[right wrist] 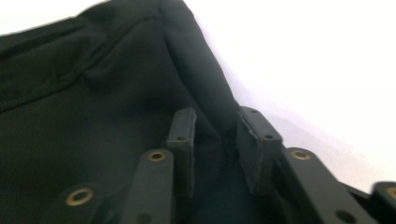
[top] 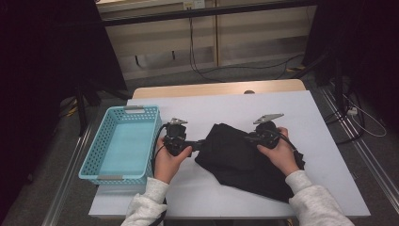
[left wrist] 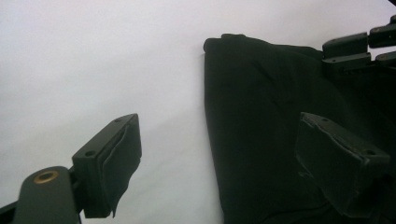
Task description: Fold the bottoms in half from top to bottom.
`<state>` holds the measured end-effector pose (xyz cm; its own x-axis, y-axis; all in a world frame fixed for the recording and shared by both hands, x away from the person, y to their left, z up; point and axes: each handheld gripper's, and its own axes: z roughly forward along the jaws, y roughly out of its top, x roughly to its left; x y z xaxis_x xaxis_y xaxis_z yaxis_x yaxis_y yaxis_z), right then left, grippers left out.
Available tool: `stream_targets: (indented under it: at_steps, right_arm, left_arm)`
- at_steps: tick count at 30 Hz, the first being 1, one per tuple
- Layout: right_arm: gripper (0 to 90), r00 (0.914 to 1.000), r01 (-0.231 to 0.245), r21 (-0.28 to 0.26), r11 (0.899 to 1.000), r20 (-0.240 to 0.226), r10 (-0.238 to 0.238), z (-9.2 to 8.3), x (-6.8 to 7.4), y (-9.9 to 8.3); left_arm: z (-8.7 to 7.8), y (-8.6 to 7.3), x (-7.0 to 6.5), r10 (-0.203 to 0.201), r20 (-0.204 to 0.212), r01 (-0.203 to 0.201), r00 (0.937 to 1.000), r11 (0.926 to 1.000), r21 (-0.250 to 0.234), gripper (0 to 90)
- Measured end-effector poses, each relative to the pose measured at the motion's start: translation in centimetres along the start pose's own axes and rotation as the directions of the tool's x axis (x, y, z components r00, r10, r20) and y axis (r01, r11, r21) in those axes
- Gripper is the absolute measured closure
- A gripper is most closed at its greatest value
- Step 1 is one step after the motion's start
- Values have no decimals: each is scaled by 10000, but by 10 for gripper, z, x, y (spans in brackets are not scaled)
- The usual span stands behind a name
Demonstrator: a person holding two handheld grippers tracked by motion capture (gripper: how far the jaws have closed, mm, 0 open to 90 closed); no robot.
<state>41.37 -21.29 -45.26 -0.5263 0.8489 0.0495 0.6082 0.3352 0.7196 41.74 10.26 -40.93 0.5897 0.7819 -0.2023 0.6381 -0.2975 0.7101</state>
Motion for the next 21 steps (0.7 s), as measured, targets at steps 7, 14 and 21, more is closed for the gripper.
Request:
stream_targets:
  at_steps: [7,14,21]
  right_arm:
    - [660,9994,93,-73,9999,-346,-95,10,2,1]
    - [851,9948,-514,68,9987,-874,518,-6,0,2]
    - [852,9913,-789,-116,9968,-1068,772,-33,2,-5]
  left_arm:
    - [0,-1,0,7,28,-7,10000,10000,52,152]
    - [-1,0,1,-58,-11,58,10000,9999,-133,152]
    - [-1,0,0,-14,12,14,10000,10000,-70,149]
